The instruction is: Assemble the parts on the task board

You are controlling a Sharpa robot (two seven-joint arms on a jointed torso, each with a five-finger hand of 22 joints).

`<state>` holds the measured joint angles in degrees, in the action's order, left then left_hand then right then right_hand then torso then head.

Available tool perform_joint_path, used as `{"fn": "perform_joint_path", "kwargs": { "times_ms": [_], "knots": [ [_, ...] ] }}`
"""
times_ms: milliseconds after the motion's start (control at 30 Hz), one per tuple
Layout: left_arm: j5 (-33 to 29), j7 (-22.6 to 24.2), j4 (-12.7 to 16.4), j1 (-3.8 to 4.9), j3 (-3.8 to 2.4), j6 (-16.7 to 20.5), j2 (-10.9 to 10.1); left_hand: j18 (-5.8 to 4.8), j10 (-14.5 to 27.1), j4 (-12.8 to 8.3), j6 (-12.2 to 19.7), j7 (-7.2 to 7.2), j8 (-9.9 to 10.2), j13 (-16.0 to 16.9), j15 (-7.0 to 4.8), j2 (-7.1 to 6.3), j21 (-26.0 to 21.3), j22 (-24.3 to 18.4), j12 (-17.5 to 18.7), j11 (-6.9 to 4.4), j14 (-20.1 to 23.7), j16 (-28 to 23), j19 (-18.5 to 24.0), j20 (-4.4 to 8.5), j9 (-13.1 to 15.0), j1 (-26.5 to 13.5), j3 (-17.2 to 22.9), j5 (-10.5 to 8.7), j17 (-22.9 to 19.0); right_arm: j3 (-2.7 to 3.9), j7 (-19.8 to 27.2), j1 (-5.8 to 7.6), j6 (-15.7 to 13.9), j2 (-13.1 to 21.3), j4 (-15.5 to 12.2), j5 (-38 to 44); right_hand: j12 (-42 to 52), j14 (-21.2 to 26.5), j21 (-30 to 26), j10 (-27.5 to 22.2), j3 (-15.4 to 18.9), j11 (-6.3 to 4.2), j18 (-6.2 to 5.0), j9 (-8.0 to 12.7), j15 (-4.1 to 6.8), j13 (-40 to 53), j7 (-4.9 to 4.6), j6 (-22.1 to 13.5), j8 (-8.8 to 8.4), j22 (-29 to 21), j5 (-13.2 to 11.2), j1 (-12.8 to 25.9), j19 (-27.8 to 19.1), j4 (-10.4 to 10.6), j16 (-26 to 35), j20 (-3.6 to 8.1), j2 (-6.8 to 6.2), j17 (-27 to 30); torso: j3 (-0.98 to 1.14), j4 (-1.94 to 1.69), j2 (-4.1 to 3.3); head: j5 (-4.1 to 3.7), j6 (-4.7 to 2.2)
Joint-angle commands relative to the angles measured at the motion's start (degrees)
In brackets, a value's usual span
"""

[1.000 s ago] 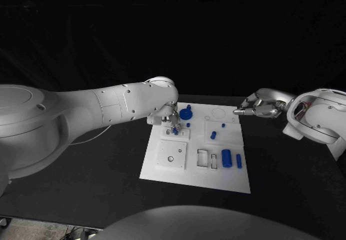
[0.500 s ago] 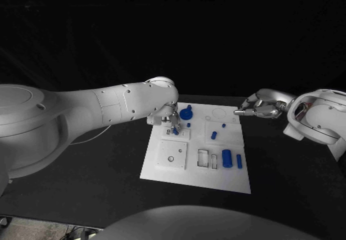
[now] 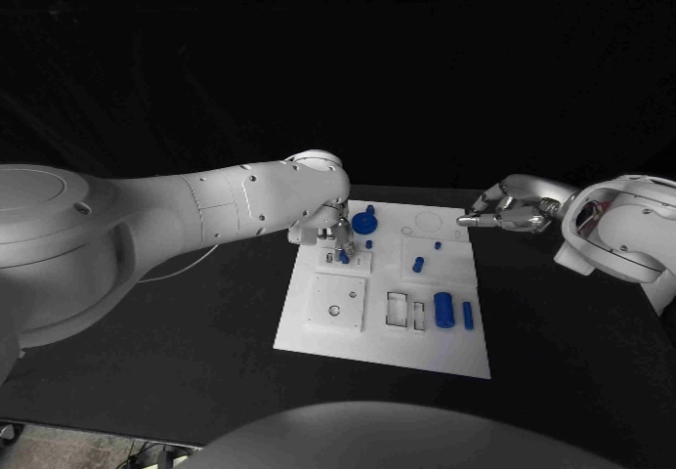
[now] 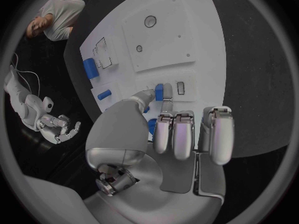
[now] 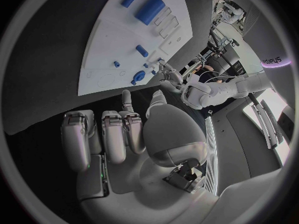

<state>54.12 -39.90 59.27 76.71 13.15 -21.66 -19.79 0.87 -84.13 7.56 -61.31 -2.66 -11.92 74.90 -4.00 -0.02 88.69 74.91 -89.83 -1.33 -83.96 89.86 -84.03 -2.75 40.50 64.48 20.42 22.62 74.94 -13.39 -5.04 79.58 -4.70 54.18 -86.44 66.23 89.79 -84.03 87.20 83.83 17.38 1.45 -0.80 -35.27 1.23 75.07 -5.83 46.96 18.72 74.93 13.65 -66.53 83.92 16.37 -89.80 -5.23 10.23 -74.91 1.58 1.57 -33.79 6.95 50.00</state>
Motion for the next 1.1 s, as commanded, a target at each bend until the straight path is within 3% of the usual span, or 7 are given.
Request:
{"fn": "perform_joint_path", "kwargs": {
  "times_ms": [33,367,1100],
  "knots": [
    [0.5,0.4,0.0,-0.05,-0.02,-0.3,0.2,-0.22,-5.9,0.1,0.0,0.00,0.2,15.1,-0.06,0.13,-0.4,12.8,-0.2,-0.05,-6.0,0.1,-4.4,0.41,0.1,0.0,0.4,0.19,15.1,-0.01,-0.3,-0.04,1.1,0.0,0.0,0.2,0.2,-6.0,-0.4,6.2,0.3,0.03,-0.31,0.1,-0.15,14.9,-0.14,-0.4,-0.24,13.6,0.3,-0.8,2.5,-0.1,-0.2,-0.24,0.02,-15.1,-0.01,0.01,-0.01,-0.08,0.00],
    [0.6,0.4,-0.3,-0.21,-0.02,-0.4,0.6,-0.19,-5.9,0.1,0.0,0.00,0.2,15.1,-0.06,0.13,-0.5,12.7,-0.2,-0.05,-6.0,0.1,-4.4,0.41,0.1,0.0,0.5,0.18,15.1,-0.01,-0.3,-0.04,1.2,0.0,-0.1,0.2,0.2,-6.0,-0.4,6.2,0.3,0.03,-0.32,0.1,-0.15,14.9,-0.14,-0.5,-0.29,13.6,0.3,-0.8,2.5,-0.1,-0.2,-0.24,0.03,-15.1,0.01,-0.02,0.01,-0.10,0.00],
    [2.6,0.2,-0.7,-0.78,-0.02,-1.5,0.7,-0.07,-5.9,-0.2,0.4,-0.28,1.1,15.1,0.14,-0.31,-0.9,12.3,-0.2,0.20,-6.0,0.1,-4.1,0.23,0.2,-0.8,0.8,-3.44,15.1,-0.01,-0.4,-0.04,1.6,0.2,-0.2,0.1,0.2,-6.0,-0.5,6.2,0.4,0.03,-0.35,0.1,-0.15,14.9,-0.14,-0.5,-0.38,13.5,0.3,-0.9,2.4,-0.1,-0.2,-0.24,0.04,-15.1,-0.03,-0.04,-0.01,0.04,0.00]
  ]
}}
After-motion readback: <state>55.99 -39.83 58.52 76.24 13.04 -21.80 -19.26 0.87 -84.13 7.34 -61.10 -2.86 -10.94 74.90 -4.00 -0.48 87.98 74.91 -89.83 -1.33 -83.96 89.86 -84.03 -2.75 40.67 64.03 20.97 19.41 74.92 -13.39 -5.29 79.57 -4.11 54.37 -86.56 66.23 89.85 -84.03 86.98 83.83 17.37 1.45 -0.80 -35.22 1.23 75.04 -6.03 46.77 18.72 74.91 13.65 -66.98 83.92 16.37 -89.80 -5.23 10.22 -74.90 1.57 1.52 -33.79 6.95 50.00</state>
